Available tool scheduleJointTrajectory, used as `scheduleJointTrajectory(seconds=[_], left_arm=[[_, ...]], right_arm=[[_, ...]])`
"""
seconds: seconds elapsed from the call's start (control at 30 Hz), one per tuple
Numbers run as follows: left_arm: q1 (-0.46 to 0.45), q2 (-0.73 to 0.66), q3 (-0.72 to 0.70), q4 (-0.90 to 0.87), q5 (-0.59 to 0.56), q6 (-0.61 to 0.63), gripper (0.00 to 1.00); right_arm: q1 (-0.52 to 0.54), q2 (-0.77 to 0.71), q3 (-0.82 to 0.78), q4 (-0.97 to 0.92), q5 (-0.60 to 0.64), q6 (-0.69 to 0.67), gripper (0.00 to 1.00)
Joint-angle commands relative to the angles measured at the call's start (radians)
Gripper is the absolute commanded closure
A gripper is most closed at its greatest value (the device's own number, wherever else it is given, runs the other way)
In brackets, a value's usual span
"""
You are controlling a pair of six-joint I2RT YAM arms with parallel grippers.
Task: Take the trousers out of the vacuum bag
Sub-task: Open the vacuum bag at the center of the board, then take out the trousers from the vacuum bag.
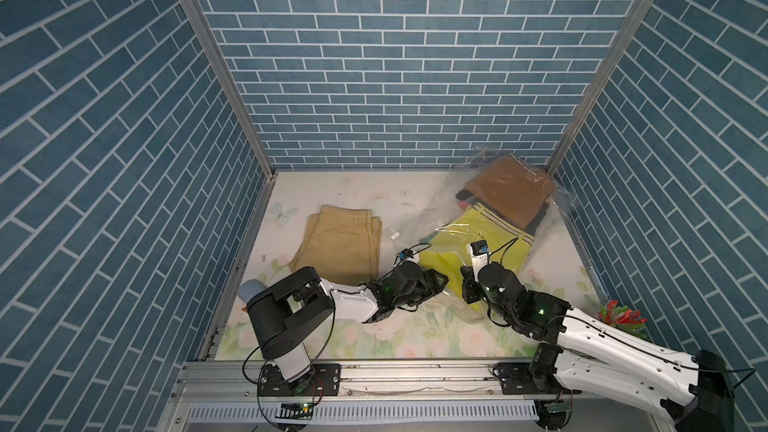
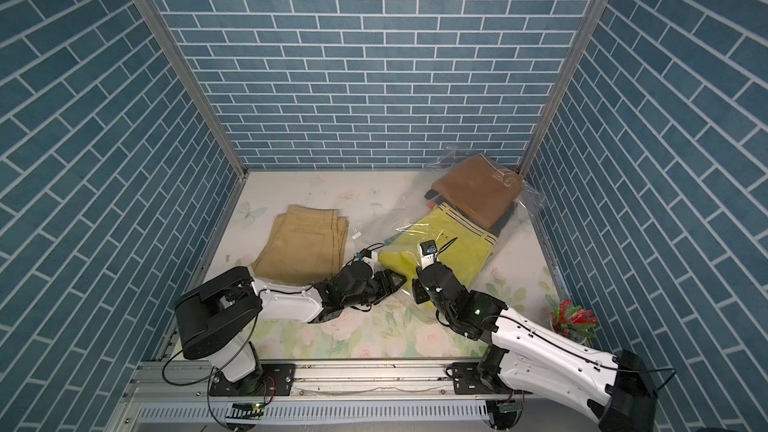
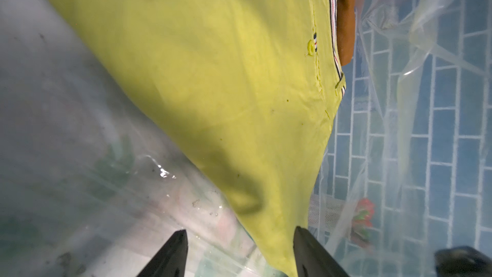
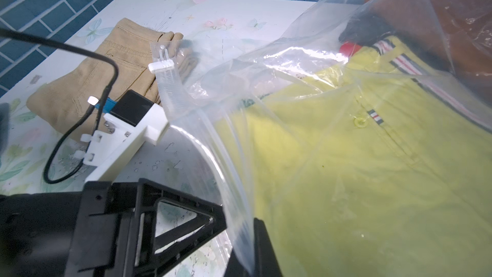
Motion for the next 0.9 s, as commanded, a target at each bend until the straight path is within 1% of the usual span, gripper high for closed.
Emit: scheduleJointTrajectory(seconds=[0.0,0.13,0.37,0.53,0.77,0.87], left_arm=[[0.025,0.038,0.013,0.042,-0.016,-0.002,0.32],[0.058,0.061,0.020,0.074,-0.008,0.006,0.33],[0.120,0.116,0.023,0.172,0.054,0.010,0.33],[0.136,0.152,0.044,0.163,0.063,0.016,0.35],[0.171,0.181,0.058,0.194,0.068,0.033,0.45],[0.179,0.167,0.074,0.153,0.060,0.056,0.49]], right_arm=[[0.006,-0.006,-0.009,0.043,-0.001,-0.003,1.00],[0.008,0.003,-0.012,0.049,-0.008,-0.002,1.00],[0.007,0.010,-0.022,0.053,-0.015,0.006,1.00],[0.006,0.010,-0.030,0.054,-0.012,0.013,1.00],[0.006,0.016,-0.030,0.043,-0.010,0.011,1.00],[0.006,0.016,-0.029,0.037,-0.003,0.011,1.00]])
